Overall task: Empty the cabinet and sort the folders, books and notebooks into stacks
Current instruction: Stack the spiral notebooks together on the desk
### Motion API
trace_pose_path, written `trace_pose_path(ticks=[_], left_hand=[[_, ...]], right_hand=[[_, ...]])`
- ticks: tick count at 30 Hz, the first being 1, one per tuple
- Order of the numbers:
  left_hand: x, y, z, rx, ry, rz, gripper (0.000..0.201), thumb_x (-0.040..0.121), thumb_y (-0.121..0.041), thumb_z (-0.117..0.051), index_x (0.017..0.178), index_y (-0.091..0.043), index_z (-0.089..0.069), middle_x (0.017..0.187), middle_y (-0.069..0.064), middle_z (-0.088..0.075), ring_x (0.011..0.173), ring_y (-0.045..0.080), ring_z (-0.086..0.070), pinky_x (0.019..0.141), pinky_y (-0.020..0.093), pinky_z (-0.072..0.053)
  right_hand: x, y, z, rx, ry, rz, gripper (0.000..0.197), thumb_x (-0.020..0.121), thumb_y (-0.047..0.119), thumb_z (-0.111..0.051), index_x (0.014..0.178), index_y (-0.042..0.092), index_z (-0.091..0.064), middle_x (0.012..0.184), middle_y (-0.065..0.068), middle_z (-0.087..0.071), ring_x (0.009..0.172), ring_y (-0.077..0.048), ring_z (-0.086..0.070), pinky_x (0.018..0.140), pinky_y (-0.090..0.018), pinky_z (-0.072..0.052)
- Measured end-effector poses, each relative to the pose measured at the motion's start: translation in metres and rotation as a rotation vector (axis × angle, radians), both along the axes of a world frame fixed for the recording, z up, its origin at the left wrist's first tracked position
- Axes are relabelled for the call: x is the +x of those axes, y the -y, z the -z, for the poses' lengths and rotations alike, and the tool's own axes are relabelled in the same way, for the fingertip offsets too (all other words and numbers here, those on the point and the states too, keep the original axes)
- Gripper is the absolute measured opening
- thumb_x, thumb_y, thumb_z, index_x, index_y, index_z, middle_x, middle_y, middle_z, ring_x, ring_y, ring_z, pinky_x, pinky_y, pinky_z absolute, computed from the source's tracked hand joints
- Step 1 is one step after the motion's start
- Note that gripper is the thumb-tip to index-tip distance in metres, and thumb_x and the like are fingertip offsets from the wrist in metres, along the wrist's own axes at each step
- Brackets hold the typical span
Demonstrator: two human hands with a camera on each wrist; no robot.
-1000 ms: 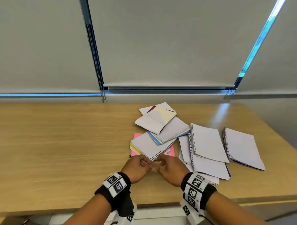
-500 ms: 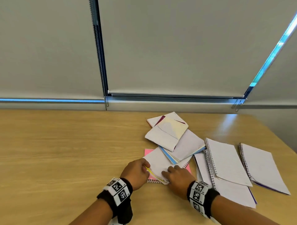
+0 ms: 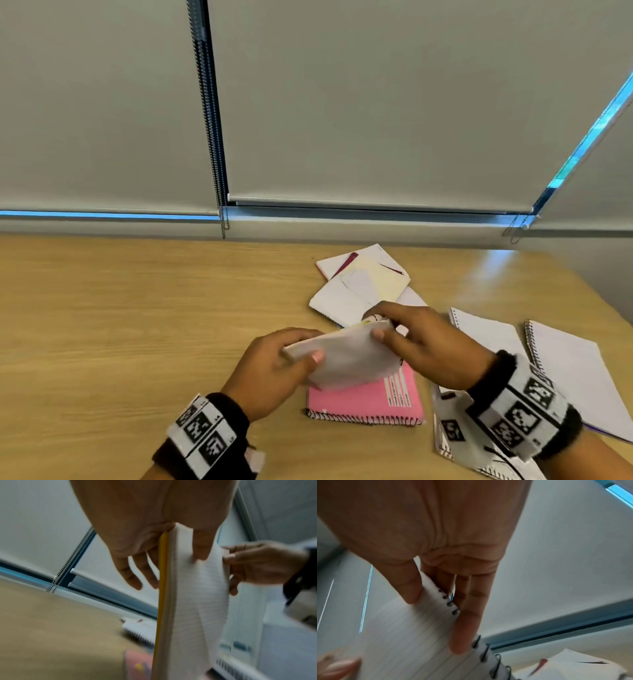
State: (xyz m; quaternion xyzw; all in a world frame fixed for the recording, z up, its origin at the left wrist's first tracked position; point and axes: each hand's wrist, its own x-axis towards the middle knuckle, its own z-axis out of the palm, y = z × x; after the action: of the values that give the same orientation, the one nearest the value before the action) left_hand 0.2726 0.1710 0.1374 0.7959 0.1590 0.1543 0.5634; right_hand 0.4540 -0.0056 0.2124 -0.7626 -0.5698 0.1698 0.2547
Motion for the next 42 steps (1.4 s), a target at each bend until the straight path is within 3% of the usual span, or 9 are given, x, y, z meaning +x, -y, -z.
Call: trace_pose_path(ticks=[6, 10, 14, 17, 23, 27, 32, 35, 42], left_hand=[[-0.02, 0.02, -0.036, -0.353, 0.256, 0.027, 0.038, 0.083, -0.05, -0.053, 0.112, -0.033, -0.071, 0.112, -0.006, -0.072, 0.105, 0.006, -0.066, 0.085, 0.016, -0.049], [-0.016, 0.03, -0.014, 0.017, 0.069, -0.039, 0.04, 0.096, -0.027, -0.051, 0.133, -0.042, -0.048, 0.124, -0.027, -0.062, 0.116, -0.003, -0.058, 0.097, 0.02, -0.047], [-0.015, 0.032, -0.002, 0.093, 0.04, -0.176, 0.039, 0.095, -0.032, -0.048, 0.134, -0.038, -0.048, 0.111, -0.02, -0.07, 0.102, 0.003, -0.066, 0.09, 0.033, -0.054], [-0.011, 0.035, -0.001, 0.01, 0.063, -0.224, 0.033, 0.099, -0.016, -0.051, 0.13, -0.029, -0.055, 0.114, -0.02, -0.069, 0.108, 0.002, -0.064, 0.093, 0.031, -0.053], [-0.005, 0.037, -0.011, -0.59, 0.001, -0.134, 0.026, 0.096, -0.031, -0.055, 0.111, -0.015, -0.068, 0.102, 0.009, -0.074, 0.094, 0.025, -0.071, 0.072, 0.032, -0.056], [-0.002, 0.034, -0.001, -0.851, 0.044, -0.117, 0.05, 0.075, -0.036, -0.064, 0.109, 0.002, -0.067, 0.098, 0.031, -0.067, 0.083, 0.038, -0.068, 0.066, 0.042, -0.058], [0.002, 0.022, 0.004, -0.839, 0.116, -0.221, 0.037, 0.08, -0.024, -0.06, 0.103, 0.004, -0.067, 0.093, 0.028, -0.07, 0.072, 0.032, -0.07, 0.06, 0.037, -0.058], [-0.005, 0.006, 0.001, -0.746, 0.19, -0.353, 0.03, 0.087, -0.019, -0.055, 0.109, -0.003, -0.066, 0.092, 0.016, -0.074, 0.072, 0.021, -0.071, 0.059, 0.029, -0.058], [-0.033, -0.047, -0.013, -0.565, 0.257, -0.565, 0.029, 0.1, -0.013, -0.039, 0.105, -0.017, -0.068, 0.106, 0.007, -0.074, 0.093, 0.015, -0.069, 0.08, 0.031, -0.053]], right_hand=[[0.01, -0.027, 0.004, 0.282, -0.688, 0.12, 0.015, 0.099, 0.009, -0.048, 0.11, 0.009, -0.058, 0.092, 0.0, -0.065, 0.08, -0.022, -0.061, 0.066, -0.05, -0.056], [-0.003, -0.045, 0.028, 0.336, -1.002, 0.321, 0.02, 0.098, 0.007, -0.048, 0.113, 0.012, -0.06, 0.093, 0.003, -0.063, 0.091, -0.019, -0.057, 0.064, -0.043, -0.059], [-0.026, -0.051, 0.055, 0.188, -0.694, 0.434, 0.073, 0.086, 0.041, -0.066, 0.147, 0.036, -0.026, 0.138, 0.012, -0.039, 0.121, -0.011, -0.047, 0.097, -0.042, -0.051], [-0.04, -0.053, 0.06, 0.145, -0.495, 0.305, 0.109, 0.068, 0.067, -0.068, 0.151, 0.041, -0.003, 0.145, 0.029, -0.018, 0.134, 0.0, -0.025, 0.113, -0.033, -0.032], [-0.051, -0.058, 0.068, 0.166, -0.611, 0.269, 0.098, 0.062, 0.08, -0.064, 0.14, 0.057, -0.01, 0.144, 0.03, -0.032, 0.135, 0.006, -0.032, 0.114, -0.03, -0.032], [-0.054, -0.055, 0.07, 0.1, -0.657, 0.169, 0.111, 0.057, 0.087, -0.058, 0.147, 0.05, -0.005, 0.145, 0.029, -0.034, 0.132, 0.007, -0.037, 0.11, -0.027, -0.038], [-0.04, -0.043, 0.069, 0.05, -0.765, 0.078, 0.067, 0.084, 0.044, -0.066, 0.144, 0.036, -0.038, 0.133, 0.017, -0.058, 0.119, -0.003, -0.057, 0.102, -0.031, -0.047], [-0.014, -0.027, 0.067, 0.049, -0.658, 0.22, 0.026, 0.093, 0.009, -0.054, 0.111, 0.024, -0.066, 0.107, 0.001, -0.073, 0.098, -0.016, -0.068, 0.092, -0.037, -0.053], [0.028, -0.002, 0.051, 0.141, -0.8, 0.321, 0.028, 0.089, -0.004, -0.058, 0.111, 0.011, -0.067, 0.104, 0.0, -0.075, 0.098, -0.019, -0.071, 0.084, -0.028, -0.057]])
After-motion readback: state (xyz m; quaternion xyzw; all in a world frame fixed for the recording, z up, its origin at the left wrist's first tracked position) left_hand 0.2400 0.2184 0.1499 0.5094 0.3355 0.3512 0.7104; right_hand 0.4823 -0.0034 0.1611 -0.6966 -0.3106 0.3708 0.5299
